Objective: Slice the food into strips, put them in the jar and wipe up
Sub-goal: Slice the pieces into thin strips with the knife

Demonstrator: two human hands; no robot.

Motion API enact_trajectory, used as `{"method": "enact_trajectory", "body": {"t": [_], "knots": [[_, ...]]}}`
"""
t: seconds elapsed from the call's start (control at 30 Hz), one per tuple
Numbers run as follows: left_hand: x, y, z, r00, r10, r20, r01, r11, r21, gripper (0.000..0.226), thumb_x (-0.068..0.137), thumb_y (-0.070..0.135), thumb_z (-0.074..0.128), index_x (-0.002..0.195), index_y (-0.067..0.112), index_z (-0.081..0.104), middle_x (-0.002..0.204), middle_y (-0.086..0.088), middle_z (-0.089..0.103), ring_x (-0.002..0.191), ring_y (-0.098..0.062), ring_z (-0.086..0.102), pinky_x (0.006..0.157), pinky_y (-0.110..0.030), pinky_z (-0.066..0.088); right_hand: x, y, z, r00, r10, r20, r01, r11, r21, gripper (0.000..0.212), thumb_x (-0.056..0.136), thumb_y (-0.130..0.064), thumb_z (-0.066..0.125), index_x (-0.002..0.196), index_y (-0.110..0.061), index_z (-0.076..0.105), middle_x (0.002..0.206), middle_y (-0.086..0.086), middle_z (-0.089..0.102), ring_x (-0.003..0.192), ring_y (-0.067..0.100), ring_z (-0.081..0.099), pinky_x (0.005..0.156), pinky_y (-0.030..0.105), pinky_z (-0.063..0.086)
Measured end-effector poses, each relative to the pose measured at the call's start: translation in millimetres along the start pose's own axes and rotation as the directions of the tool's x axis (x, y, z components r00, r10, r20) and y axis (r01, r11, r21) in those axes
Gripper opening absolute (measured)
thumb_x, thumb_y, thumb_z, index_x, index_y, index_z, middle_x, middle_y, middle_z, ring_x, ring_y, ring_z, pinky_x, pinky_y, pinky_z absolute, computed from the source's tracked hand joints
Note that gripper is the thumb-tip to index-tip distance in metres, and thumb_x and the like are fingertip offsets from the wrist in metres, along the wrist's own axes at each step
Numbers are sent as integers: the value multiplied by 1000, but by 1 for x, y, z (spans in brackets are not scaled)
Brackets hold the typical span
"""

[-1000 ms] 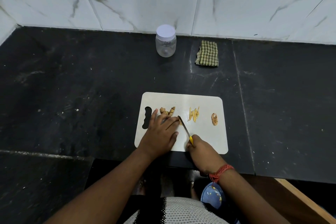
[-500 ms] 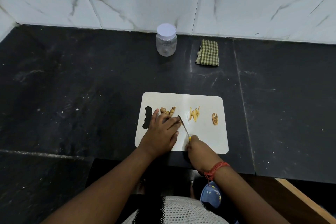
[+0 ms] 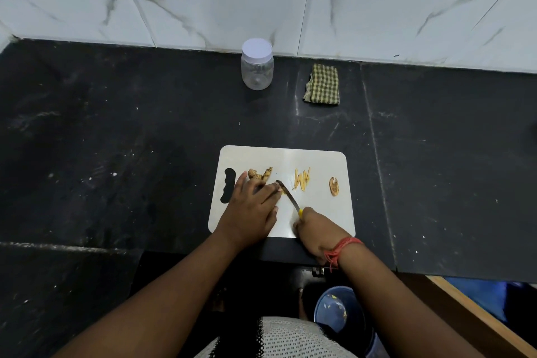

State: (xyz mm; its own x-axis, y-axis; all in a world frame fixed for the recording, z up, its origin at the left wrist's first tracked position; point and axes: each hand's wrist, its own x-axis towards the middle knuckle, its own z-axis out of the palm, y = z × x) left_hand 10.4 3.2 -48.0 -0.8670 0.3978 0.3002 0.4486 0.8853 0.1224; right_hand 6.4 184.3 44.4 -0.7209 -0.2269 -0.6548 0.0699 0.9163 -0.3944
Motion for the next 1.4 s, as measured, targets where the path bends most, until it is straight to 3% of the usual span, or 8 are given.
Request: {"method": "enact_trajectory", "body": {"t": [0.13,0.27,0.37,0.6,0.7,1.0,1.23,1.4], "knots": [[0,0,0,1000,3,10,-4,999,40,39,92,32,53,123,14,67,130,0,62,116,-31,53,113,-62,29,0,-1,11,999,-16,-46,14,998,-56,8,101,-16,39,98,-9,41,75,-1,46,70,17,50,67,24,34],[0,0,0,1000,10,22,-11,997,73,39,92,33,52,123,15,66,132,0,61,116,-31,53,110,-63,31,2,-6,9,998,48,32,-48,999,6,23,101,-15,39,118,-3,47,116,19,58,104,34,58,83,33,44],[-1,1,0,1000,5,28,-7,997,82,39,92,32,53,124,15,66,134,0,60,117,-31,53,110,-64,30,-1,-4,8,1000,3,14,-3,1000,-9,11,103,-20,40,100,-9,40,110,18,60,74,18,49,70,29,37],[-1,2,2,1000,12,17,-13,996,94,37,92,31,54,124,15,65,134,-2,58,117,-33,52,110,-65,30,-3,0,7,1000,-13,6,13,1000,2,13,102,-21,41,97,-10,41,83,6,52,67,15,46,65,30,42],[-1,1,2,998,58,-6,-57,994,89,38,92,28,54,126,12,63,134,-4,57,117,-33,53,110,-65,31,-1,1,9,1000,-4,13,4,1000,3,10,100,-17,45,99,-7,43,94,14,58,75,25,55,65,34,50],[-1,1,2,994,108,-17,-106,990,91,41,87,22,54,125,8,64,130,-6,60,113,-33,56,110,-63,34,2,10,5,982,41,185,-120,889,442,22,101,-23,42,80,-15,42,65,6,40,48,15,35,46,24,27],[0,2,1,994,105,7,-105,990,91,42,88,22,52,125,7,64,130,-6,60,113,-34,56,112,-63,32,-2,2,2,1000,-11,21,11,1000,-22,16,101,-15,42,111,-4,46,79,0,46,62,11,41,57,26,36],[-1,2,1,994,105,25,-107,989,100,43,89,22,49,128,8,63,132,-5,60,115,-33,55,113,-61,30,-2,4,11,1000,8,2,-8,996,94,17,101,-21,41,106,-6,47,84,8,53,77,25,56,57,36,54]]}}
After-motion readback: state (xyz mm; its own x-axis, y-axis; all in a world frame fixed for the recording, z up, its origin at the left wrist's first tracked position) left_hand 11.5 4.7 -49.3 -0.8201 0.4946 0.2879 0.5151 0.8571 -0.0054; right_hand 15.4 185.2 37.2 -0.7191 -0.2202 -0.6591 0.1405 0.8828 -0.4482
